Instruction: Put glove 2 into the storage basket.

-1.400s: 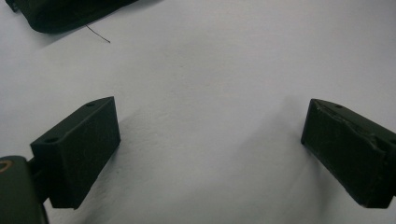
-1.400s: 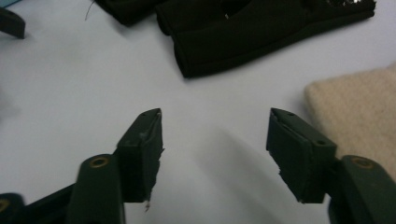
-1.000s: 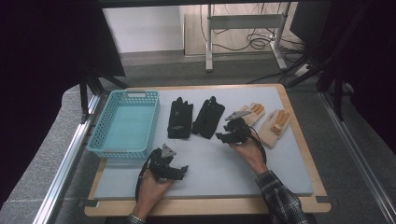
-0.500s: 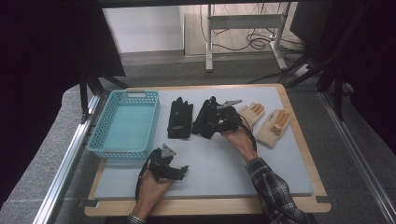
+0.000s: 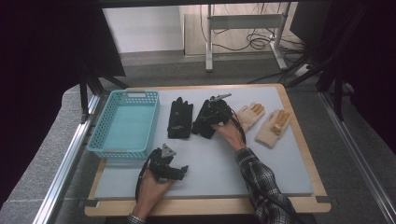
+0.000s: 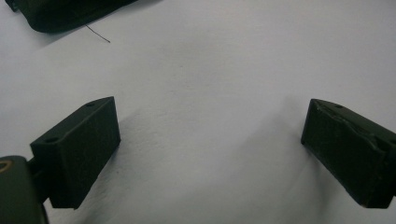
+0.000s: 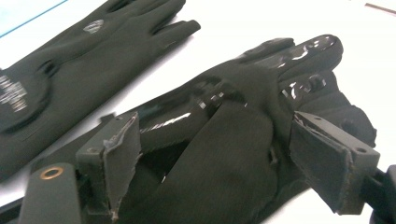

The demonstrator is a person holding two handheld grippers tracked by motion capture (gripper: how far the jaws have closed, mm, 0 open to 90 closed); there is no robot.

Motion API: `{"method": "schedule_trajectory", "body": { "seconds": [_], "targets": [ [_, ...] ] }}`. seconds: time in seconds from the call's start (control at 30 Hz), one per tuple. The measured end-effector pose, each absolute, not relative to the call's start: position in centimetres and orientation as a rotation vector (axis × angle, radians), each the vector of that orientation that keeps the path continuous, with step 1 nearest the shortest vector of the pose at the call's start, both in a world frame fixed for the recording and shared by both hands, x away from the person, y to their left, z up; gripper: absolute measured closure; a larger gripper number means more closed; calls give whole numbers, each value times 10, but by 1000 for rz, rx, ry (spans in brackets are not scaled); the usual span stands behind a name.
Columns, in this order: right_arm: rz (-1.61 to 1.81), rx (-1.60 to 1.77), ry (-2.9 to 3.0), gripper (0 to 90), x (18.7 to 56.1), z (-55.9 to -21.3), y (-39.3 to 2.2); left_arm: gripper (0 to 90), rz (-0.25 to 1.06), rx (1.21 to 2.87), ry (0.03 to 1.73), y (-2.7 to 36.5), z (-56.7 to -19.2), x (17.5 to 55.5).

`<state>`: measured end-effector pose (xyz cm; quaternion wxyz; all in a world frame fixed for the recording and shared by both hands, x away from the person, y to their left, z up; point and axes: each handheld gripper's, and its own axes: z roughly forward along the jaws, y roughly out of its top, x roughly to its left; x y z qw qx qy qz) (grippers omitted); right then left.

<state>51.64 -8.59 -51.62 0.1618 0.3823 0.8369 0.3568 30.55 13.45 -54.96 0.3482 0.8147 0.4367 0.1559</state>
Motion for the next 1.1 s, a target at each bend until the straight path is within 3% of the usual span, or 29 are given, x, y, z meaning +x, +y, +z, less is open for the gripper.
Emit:
{"method": "schedule_trajectory", "body": {
  "seconds": [0.23, 0.43, 0.53, 0.6, 0.77, 1.1],
  "targets": [
    [933, 1065, 2408, 163, 529, -532, -76, 46, 405, 2112, 1132, 135, -550, 306],
    [931, 1060, 2457, 448, 525, -525, -74, 46, 406, 2113, 1132, 134, -550, 305],
    [968, 1097, 2460, 661, 524, -524, -80, 46, 405, 2112, 1133, 134, -550, 305],
    [979, 1105, 2458, 736, 523, -524, -84, 46, 405, 2113, 1132, 134, -550, 305],
    [993, 1094, 2464, 778, 520, -522, -88, 46, 404, 2112, 1132, 134, -550, 306],
    [1077, 999, 2480, 781, 492, -491, -98, 46, 404, 2112, 1132, 135, -550, 306]
  ]
}}
